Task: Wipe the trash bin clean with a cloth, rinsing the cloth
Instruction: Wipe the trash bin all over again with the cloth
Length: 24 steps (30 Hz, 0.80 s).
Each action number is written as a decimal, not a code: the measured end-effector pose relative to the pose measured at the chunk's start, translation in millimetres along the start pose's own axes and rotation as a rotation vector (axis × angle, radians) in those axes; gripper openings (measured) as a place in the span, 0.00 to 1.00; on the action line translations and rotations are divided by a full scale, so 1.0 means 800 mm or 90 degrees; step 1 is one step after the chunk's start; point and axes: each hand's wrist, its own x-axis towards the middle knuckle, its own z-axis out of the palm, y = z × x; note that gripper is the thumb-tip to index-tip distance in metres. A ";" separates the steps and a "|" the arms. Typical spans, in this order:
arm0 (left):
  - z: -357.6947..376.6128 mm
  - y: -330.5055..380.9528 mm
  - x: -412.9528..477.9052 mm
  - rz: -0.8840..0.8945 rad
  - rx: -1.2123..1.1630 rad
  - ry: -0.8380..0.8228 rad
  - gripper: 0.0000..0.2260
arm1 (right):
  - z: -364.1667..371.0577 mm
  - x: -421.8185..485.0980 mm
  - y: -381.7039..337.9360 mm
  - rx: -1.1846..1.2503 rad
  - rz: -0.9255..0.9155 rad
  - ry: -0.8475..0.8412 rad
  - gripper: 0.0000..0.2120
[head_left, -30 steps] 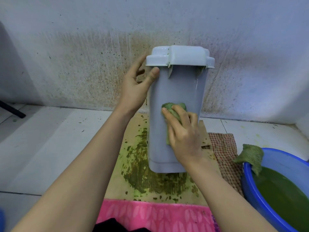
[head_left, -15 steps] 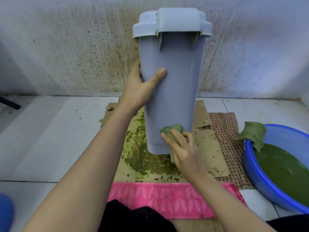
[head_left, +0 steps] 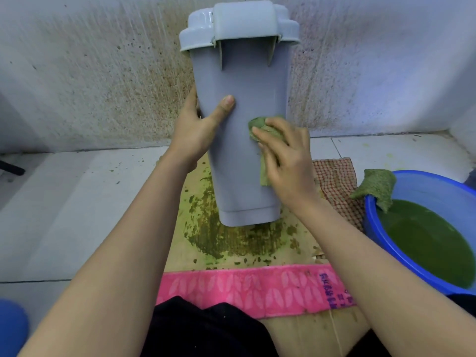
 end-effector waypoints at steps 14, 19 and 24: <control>0.003 0.005 -0.002 -0.018 0.009 -0.012 0.27 | 0.015 -0.212 0.045 -0.015 0.040 -0.253 0.23; 0.001 0.008 -0.002 -0.018 0.022 -0.019 0.26 | -0.004 -0.178 0.019 0.060 0.004 -0.189 0.16; -0.004 0.012 -0.005 -0.040 0.026 -0.059 0.25 | -0.015 0.000 -0.042 0.098 0.032 0.155 0.11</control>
